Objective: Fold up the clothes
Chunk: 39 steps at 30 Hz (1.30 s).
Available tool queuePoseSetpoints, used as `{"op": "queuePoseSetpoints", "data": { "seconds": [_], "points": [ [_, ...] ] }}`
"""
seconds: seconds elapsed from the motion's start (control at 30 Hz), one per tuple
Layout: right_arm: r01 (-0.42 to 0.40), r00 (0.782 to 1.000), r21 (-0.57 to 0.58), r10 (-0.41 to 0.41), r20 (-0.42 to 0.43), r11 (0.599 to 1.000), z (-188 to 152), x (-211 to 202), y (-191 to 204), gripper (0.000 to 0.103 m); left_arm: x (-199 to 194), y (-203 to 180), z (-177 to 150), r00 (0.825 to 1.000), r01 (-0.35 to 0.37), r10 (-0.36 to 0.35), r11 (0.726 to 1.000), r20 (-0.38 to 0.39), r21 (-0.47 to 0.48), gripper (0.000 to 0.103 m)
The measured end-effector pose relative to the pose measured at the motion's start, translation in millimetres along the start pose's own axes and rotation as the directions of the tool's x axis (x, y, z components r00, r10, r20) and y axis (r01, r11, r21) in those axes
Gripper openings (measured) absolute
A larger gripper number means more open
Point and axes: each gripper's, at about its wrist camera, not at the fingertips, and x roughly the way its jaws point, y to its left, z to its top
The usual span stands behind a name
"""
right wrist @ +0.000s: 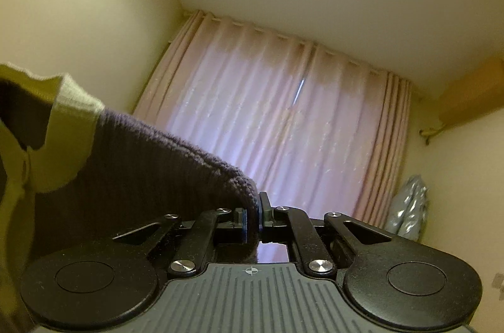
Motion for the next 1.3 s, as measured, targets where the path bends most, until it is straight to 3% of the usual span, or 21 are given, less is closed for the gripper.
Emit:
{"op": "queuePoseSetpoints", "data": {
  "seconds": [0.07,0.17,0.23,0.3,0.33,0.37,0.4,0.43,0.47,0.5,0.63,0.7,0.8,0.87,0.9,0.97,1.1,1.17,1.2,1.23,1.3],
  "points": [
    [0.002,1.000,-0.013,-0.003,-0.026,1.000,-7.3,13.9,-3.9,0.005,32.9,0.4,0.3,0.999,0.013,-0.013,1.000,-0.029,0.002,0.005],
    [-0.001,0.992,-0.026,-0.002,-0.124,1.000,-35.0,66.2,-4.8,0.005,111.1,-1.7,-15.8,0.990,0.048,-0.049,0.999,-0.132,-0.006,0.005],
    [-0.010,0.975,-0.015,0.007,-0.223,1.000,-66.1,109.7,2.2,0.005,181.1,-2.1,-39.5,0.971,0.082,-0.085,0.996,-0.225,-0.026,0.006],
    [-0.007,0.933,0.016,0.012,-0.359,1.000,-111.5,172.3,11.1,0.006,258.7,-8.8,-75.8,0.936,0.100,-0.104,0.995,-0.335,-0.029,0.014],
    [-0.008,0.883,0.035,0.023,-0.468,0.999,-136.9,207.8,16.6,0.010,295.7,-16.1,-98.3,0.917,0.090,-0.085,0.996,-0.390,-0.006,0.019],
    [0.004,0.811,0.054,0.028,-0.584,0.999,-166.2,239.9,22.8,0.024,332.6,-23.5,-120.8,0.894,0.082,-0.066,0.997,-0.442,0.017,0.020],
    [0.031,0.756,0.065,0.019,-0.655,0.997,-192.0,260.3,28.3,0.049,363.0,-31.1,-144.3,0.871,0.084,-0.048,0.995,-0.489,0.052,0.021],
    [0.058,0.704,0.075,0.012,-0.711,0.996,-217.1,278.0,33.5,0.054,382.5,-36.9,-166.0,0.846,0.093,-0.039,0.993,-0.532,0.076,0.021],
    [0.084,0.683,0.092,0.009,-0.730,0.992,-239.3,284.0,38.1,0.056,398.1,-41.6,-186.4,0.820,0.103,-0.033,0.991,-0.572,0.090,0.021],
    [0.107,0.641,0.101,0.009,-0.768,0.989,-261.4,285.8,44.0,0.061,407.6,-43.4,-207.6,0.792,0.119,-0.045,0.989,-0.609,0.082,0.021],
    [0.165,0.522,0.193,0.081,-0.849,0.967,-327.6,238.1,61.9,0.062,394.0,-35.3,-291.9,0.658,0.172,-0.140,0.985,-0.740,-0.034,0.022],
    [0.198,0.425,0.242,0.139,-0.895,0.950,-360.1,199.2,69.0,0.062,369.5,-31.7,-330.9,0.572,0.173,-0.173,0.981,-0.802,-0.088,0.022],
    [0.259,0.297,0.326,0.246,-0.923,0.909,-386.2,169.2,68.4,0.062,324.5,-30.4,-374.2,0.441,0.137,-0.212,0.976,-0.872,-0.168,0.022],
    [0.307,0.212,0.369,0.315,-0.925,0.877,-401.2,142.7,75.4,0.062,296.0,-32.9,-386.3,0.399,0.111,-0.233,0.972,-0.887,-0.205,0.022],
    [0.308,0.185,0.372,0.329,-0.926,0.876,-397.1,143.6,82.0,0.062,281.9,-34.6,-391.6,0.381,0.099,-0.242,0.970,-0.892,-0.221,0.022],
    [0.284,0.145,0.383,0.356,-0.923,0.879,-396.3,140.1,90.1,0.062,259.7,-40.8,-394.5,0.377,0.089,-0.239,0.971,-0.895,-0.221,0.022],
    [0.202,0.086,0.398,0.389,-0.917,0.895,-418.6,133.6,93.0,0.062,236.4,-52.4,-400.7,0.391,0.036,-0.207,0.977,-0.897,-0.210,0.022],
    [0.187,0.083,0.426,0.418,-0.905,0.885,-432.0,133.1,89.3,0.061,227.3,-57.6,-402.9,0.409,0.000,-0.189,0.978,-0.893,-0.207,0.022],
    [0.175,0.097,0.455,0.445,-0.890,0.873,-435.2,132.7,85.2,0.027,222.4,-59.0,-402.1,0.418,-0.014,-0.179,0.979,-0.891,-0.203,0.022],
    [0.150,0.105,0.491,0.479,-0.871,0.858,-435.3,132.6,80.6,0.012,217.1,-59.6,-400.5,0.427,-0.022,-0.170,0.980,-0.888,-0.198,0.022],
    [0.089,0.123,0.496,0.485,-0.866,0.864,-428.1,131.4,69.0,0.012,204.2,-59.8,-396.6,0.445,-0.034,-0.148,0.983,-0.884,-0.181,0.022]
  ]
}}
